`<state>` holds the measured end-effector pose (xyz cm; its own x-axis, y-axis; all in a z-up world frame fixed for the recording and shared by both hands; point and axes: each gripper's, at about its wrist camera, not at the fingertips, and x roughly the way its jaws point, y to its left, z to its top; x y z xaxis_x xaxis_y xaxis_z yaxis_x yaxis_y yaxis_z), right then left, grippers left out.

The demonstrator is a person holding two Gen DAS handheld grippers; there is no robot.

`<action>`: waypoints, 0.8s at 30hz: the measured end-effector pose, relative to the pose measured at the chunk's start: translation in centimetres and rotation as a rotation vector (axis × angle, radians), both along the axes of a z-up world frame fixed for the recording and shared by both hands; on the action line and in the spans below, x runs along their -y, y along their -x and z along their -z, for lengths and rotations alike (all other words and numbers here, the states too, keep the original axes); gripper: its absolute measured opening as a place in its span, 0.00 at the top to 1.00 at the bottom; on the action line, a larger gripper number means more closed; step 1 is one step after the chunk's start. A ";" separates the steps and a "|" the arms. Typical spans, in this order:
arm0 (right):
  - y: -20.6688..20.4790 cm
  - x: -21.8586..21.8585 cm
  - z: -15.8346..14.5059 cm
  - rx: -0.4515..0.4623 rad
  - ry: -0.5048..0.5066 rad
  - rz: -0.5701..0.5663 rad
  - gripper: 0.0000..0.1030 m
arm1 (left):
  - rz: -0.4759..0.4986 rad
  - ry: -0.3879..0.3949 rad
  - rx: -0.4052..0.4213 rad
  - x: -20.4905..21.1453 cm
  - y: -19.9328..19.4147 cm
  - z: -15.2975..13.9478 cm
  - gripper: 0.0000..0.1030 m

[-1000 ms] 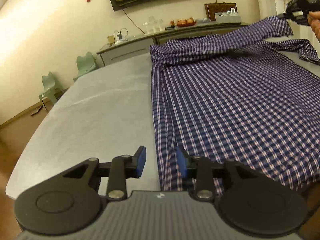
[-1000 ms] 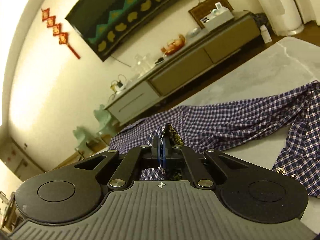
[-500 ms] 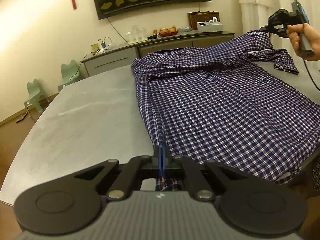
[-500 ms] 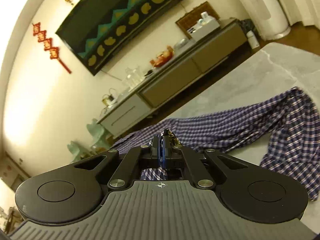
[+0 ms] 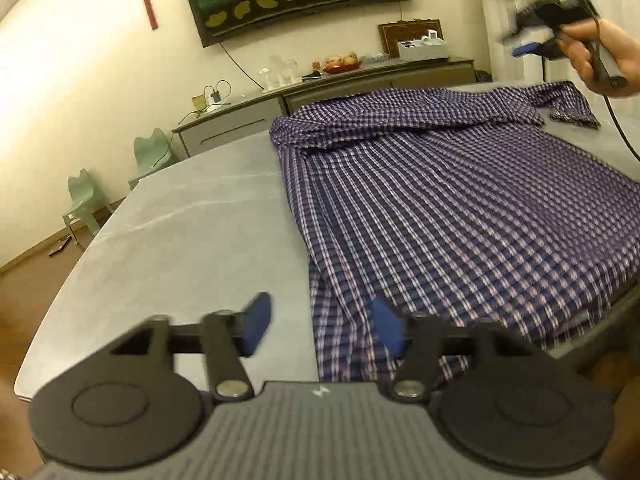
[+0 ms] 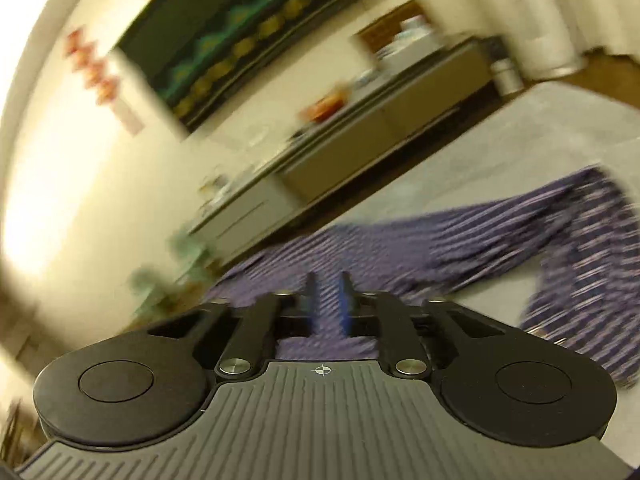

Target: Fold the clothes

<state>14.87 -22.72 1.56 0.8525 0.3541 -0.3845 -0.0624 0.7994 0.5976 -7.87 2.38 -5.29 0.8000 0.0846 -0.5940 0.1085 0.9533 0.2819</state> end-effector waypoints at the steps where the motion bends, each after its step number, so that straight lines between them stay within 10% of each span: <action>1: 0.3 -1.8 0.0 0.002 0.009 -0.072 0.50 | 0.019 -0.029 -0.018 0.5 0.0 0.5 0.40; 5: 1.6 -10.7 2.0 -0.080 0.003 -0.405 0.47 | 0.034 -0.149 -0.053 1.4 -0.1 2.4 0.47; 7: 2.3 -15.1 3.4 -0.135 -0.010 -0.540 0.46 | 0.011 -0.097 -0.074 0.5 -0.5 2.1 0.94; 11: 3.8 -22.3 5.0 -0.191 0.009 -0.696 0.46 | -0.010 -0.012 -0.014 -0.8 -0.1 0.3 0.95; 16: 3.2 -27.9 6.0 -0.191 -0.021 -0.713 0.21 | 0.030 0.002 0.048 0.1 0.3 -0.8 0.96; 21: -0.7 -32.4 7.9 -0.265 -0.029 -0.638 0.24 | 0.103 -0.009 0.039 1.8 0.2 -0.3 0.96; 24: -3.8 -34.1 8.9 -0.302 -0.029 -0.566 0.42 | 0.142 -0.044 0.014 2.4 -0.1 1.0 0.96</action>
<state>18.65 11.38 -7.33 0.3861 0.7312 -0.5624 -0.2954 0.6756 0.6755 -7.82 -0.06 -6.24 0.8139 -0.0044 -0.5810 0.2372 0.9154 0.3252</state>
